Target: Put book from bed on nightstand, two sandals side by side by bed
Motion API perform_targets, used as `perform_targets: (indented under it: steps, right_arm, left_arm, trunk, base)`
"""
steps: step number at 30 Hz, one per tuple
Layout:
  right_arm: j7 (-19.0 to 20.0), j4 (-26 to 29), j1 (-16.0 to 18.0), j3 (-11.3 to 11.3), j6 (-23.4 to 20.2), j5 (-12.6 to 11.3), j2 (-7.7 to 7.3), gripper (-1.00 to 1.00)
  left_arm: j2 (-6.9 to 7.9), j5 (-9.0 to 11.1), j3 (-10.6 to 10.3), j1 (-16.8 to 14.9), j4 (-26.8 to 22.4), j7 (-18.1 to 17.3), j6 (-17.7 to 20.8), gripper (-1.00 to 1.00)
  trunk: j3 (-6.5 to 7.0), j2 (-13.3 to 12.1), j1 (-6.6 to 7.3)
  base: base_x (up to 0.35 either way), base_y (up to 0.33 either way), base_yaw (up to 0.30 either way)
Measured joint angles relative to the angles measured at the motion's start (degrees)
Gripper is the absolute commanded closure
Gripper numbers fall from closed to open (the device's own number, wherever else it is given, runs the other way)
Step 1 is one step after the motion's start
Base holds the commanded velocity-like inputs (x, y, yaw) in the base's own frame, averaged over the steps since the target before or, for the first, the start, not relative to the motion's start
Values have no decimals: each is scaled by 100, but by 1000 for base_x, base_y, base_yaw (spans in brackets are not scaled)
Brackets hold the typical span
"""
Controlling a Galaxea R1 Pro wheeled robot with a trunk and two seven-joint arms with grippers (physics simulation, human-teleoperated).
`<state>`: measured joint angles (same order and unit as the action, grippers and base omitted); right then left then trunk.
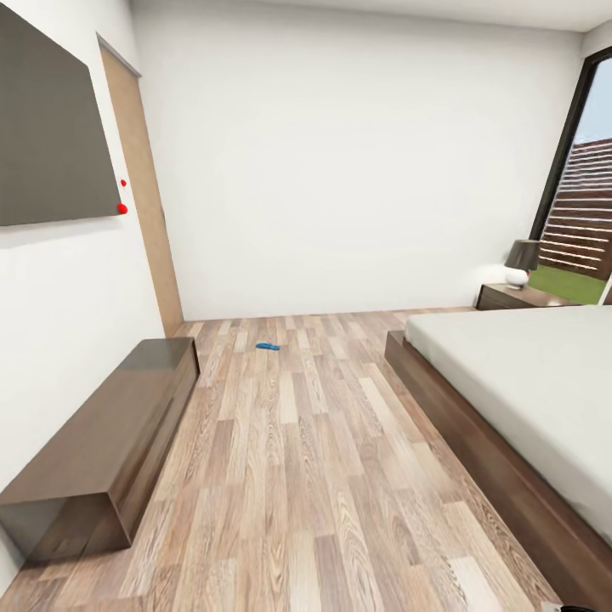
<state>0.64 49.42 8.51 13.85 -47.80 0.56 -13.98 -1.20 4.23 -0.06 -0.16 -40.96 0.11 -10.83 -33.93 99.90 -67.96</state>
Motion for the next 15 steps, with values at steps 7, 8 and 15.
perform_targets:
  steps: [7,8,15]
  right_arm:
    - [7,-365,-1,-39,246,-4,25,-100]
    - [7,-395,-1,-51,282,-4,27,-100]
    - [9,-501,-1,-149,410,-9,33,-100]
  left_arm:
    - [-11,5,-86,-41,-2774,-342,2181,-100]
    - [-11,5,-100,-58,-2994,-503,2419,-100]
    - [82,-3,-114,-422,-3913,-3254,3664,-100]
  trunk:
    - [1,0,0]
    - [1,0,0]
    - [1,0,0]
  base:
    - [0,0,0]
    - [0,0,0]
    - [0,0,0]
